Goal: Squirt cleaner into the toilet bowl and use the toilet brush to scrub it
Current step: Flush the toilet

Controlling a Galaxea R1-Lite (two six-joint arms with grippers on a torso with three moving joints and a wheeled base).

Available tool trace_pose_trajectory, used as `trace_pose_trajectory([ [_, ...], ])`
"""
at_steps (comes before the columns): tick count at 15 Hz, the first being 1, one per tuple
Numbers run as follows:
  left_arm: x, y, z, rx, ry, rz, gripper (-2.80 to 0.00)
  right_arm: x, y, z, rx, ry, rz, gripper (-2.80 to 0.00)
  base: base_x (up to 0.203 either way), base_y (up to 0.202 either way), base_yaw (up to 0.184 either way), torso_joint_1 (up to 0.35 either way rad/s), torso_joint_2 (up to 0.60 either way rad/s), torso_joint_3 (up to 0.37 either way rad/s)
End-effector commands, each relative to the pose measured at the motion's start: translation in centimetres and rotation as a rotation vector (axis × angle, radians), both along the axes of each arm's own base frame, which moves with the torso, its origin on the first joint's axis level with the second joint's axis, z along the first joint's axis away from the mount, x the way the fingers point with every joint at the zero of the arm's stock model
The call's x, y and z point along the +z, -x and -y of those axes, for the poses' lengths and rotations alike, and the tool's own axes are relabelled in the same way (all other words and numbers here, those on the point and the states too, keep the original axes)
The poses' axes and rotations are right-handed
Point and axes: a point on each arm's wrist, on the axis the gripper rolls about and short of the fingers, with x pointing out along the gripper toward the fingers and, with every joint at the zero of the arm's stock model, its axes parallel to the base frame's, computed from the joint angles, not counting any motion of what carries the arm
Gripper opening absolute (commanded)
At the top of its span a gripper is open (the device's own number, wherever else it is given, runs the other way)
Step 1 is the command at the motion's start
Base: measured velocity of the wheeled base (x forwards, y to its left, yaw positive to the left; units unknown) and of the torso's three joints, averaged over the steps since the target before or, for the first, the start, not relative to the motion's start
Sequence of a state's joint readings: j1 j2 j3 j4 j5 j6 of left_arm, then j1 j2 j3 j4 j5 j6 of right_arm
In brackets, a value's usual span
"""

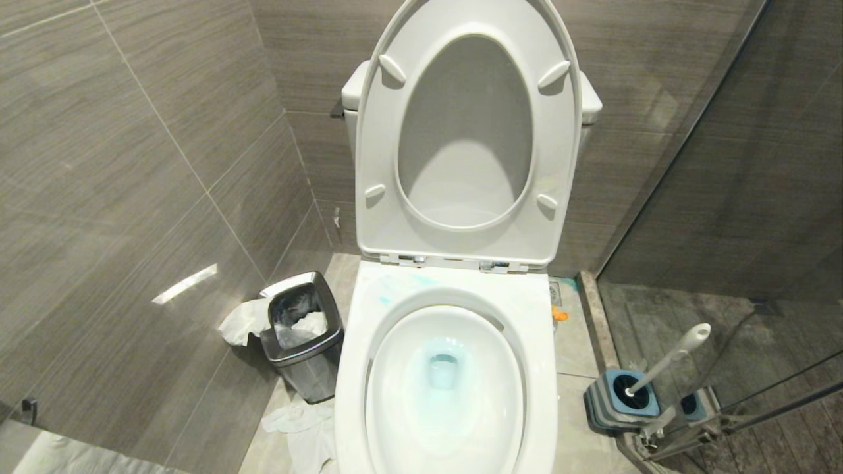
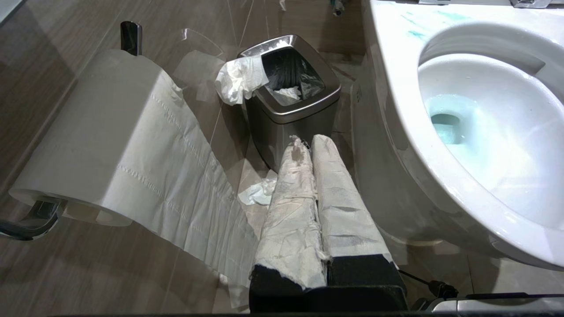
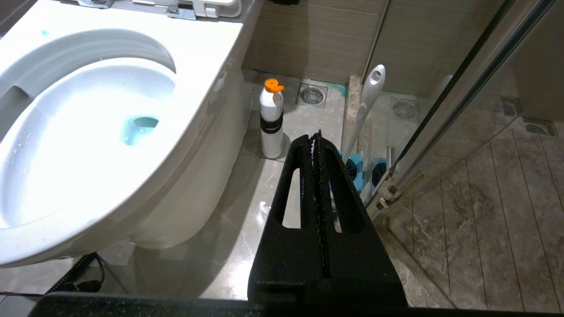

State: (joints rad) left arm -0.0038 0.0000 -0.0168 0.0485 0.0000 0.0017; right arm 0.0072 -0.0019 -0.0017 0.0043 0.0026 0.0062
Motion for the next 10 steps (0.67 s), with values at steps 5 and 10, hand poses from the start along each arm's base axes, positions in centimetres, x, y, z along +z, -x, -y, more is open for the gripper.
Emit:
trace_pose_trajectory([
  [5, 0.0, 0.0, 0.0, -0.001, -0.008, -0.003, -2.80, 0.0, 0.0, 0.0, 0.001, 0.000, -0.002, -2.80, 0.000, 0.000, 0.000, 0.000, 0.00, 0.000],
  [10, 3.5, 0.8, 0.4, -0.185, -0.122, 0.092, -2.80, 0.0, 0.0, 0.0, 0.001, 0.000, -0.002, -2.80, 0.000, 0.000, 0.000, 0.000, 0.00, 0.000],
])
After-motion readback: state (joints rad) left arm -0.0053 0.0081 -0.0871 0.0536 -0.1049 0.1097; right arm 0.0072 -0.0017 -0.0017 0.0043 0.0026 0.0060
